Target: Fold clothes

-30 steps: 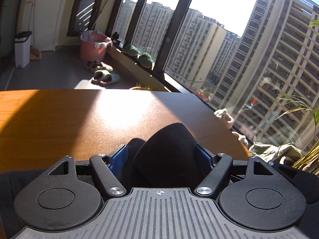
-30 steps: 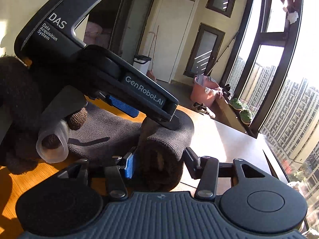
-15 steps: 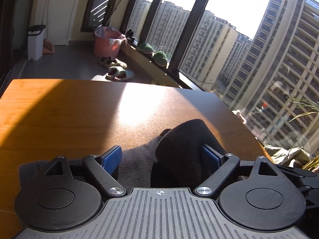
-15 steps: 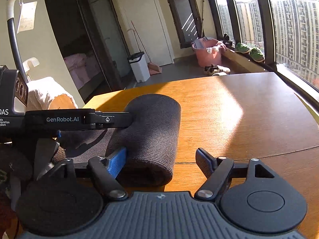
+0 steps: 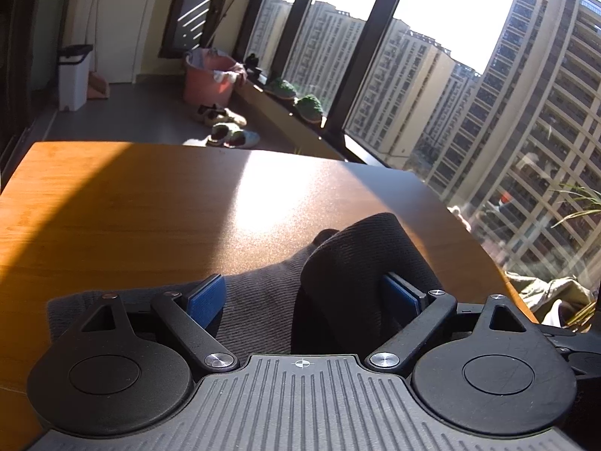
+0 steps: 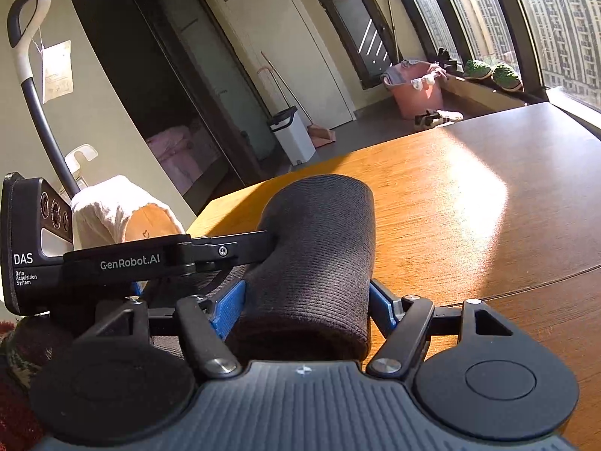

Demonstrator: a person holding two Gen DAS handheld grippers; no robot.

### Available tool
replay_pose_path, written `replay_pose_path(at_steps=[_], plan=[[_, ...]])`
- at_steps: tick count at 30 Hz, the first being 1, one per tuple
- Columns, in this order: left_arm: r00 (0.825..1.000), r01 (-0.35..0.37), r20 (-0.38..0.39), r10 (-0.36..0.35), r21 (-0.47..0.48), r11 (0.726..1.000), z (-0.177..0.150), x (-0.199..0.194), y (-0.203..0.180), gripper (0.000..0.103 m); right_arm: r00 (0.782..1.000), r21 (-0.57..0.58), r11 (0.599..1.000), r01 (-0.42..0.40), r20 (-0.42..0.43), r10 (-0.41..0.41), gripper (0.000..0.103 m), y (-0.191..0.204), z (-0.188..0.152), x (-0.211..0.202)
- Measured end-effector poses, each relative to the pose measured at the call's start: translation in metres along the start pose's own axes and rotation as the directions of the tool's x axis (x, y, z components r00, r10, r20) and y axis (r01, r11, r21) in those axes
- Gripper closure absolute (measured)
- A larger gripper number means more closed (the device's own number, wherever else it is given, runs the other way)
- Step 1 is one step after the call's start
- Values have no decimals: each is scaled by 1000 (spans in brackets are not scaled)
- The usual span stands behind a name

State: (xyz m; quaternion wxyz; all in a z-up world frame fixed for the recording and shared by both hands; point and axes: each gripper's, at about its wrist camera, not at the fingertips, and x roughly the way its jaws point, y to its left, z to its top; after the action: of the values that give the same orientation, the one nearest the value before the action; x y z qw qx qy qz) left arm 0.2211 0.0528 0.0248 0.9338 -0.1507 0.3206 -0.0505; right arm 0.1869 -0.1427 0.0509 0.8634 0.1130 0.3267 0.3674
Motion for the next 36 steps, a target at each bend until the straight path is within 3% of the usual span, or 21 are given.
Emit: replay_pose_path(at_steps=[2, 4, 10, 14, 18, 21, 26, 33, 36], plan=[[1000, 0, 3, 0, -5, 1000, 0, 0, -1, 9, 1000, -8, 1000, -5, 2, 5, 52, 2, 0, -5], [1000, 5, 2, -5, -8, 1000, 0, 0, -3, 9, 1000, -13, 1000, -5, -1, 5, 56, 0, 1, -11], [998, 61, -10, -61, 8, 998, -2, 10, -22, 9, 998, -57, 996, 64, 8, -64, 57, -7, 5, -35], [997, 83, -6, -83, 10, 996, 3, 11, -36, 11, 981, -218, 957, 192, 20, -192, 55, 15, 3, -32], [993, 111, 28, -111, 16, 994, 9, 2, -44, 10, 964, -359, 895, 264, 62, -260, 52, 44, -8, -23], [998, 51, 25, -53, 86, 995, 6, 5, -52, 8, 960, -403, 872, 276, 80, -267, 42, 57, -11, -18], [999, 35, 0, -35, 83, 996, -6, 16, -38, 4, 981, -306, 933, 191, 77, -176, 20, 44, 1, -33], [999, 40, 4, -40, 71, 997, -8, 12, -32, 4, 978, -259, 943, 208, 67, -197, 16, 30, 0, -31], [999, 40, 3, -40, 58, 998, -8, 8, -31, 4, 974, -245, 943, 225, 53, -219, 7, 23, -2, -27]])
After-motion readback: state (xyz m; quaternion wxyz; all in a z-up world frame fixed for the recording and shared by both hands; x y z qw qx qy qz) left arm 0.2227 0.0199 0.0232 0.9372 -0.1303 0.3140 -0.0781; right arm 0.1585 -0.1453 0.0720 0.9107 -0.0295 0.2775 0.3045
